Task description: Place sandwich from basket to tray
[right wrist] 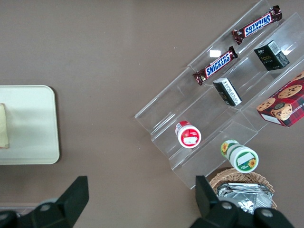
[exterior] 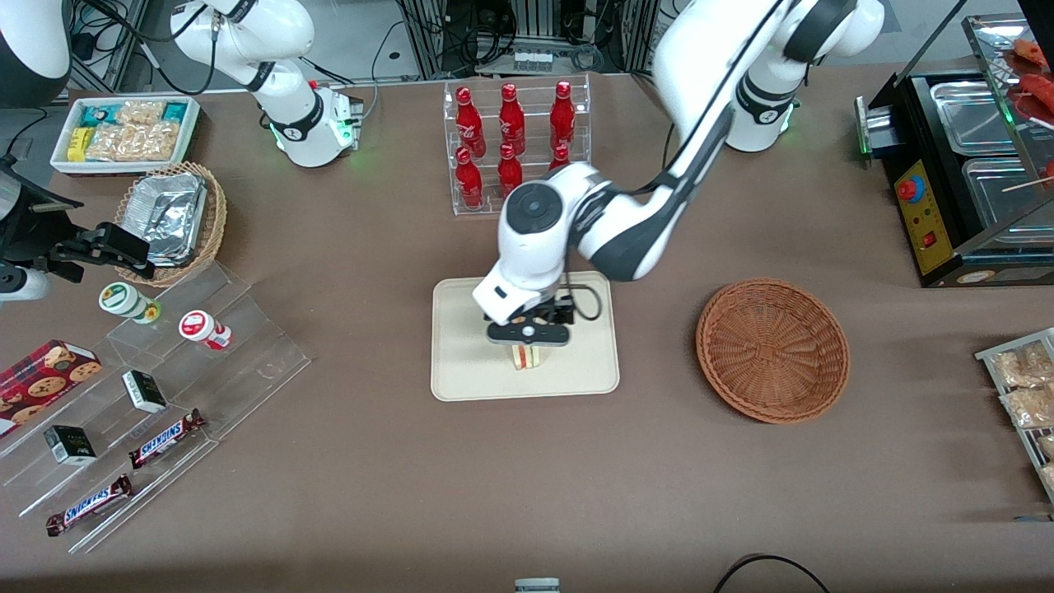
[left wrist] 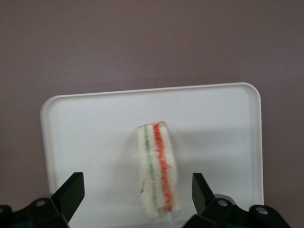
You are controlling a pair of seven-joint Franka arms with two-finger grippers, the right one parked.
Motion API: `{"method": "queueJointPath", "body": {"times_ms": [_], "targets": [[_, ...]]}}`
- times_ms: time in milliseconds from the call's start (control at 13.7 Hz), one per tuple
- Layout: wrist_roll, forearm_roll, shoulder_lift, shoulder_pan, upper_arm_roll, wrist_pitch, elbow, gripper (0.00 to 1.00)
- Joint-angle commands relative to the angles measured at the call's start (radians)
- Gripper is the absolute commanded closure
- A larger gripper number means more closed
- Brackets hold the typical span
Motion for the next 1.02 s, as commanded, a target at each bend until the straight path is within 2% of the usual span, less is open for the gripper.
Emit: {"method": "queueJointPath", "body": {"times_ms": [0,146,438,510,729,948], "targets": [[-0.006,0.005,-0.158,0.069,-0.002,-0.081,-0.105,0.0],[0.039,0.003,-0.268,0.135,-0.002,-0.084,-0.206,0.0],[0.242,0.0,-0.434,0.27,-0.003,-0.085,-0.367,0.0],[0.303,-0.007,-0.465,0.307,-0.003,-0.096,-0.39,0.0],[0.518,-0.091,-0.54,0.428,-0.003,-0.153,-0.427,0.0],[0.613,-0.101,-0.583,0.511,-0.002,-0.217,-0.427,0.0]]}}
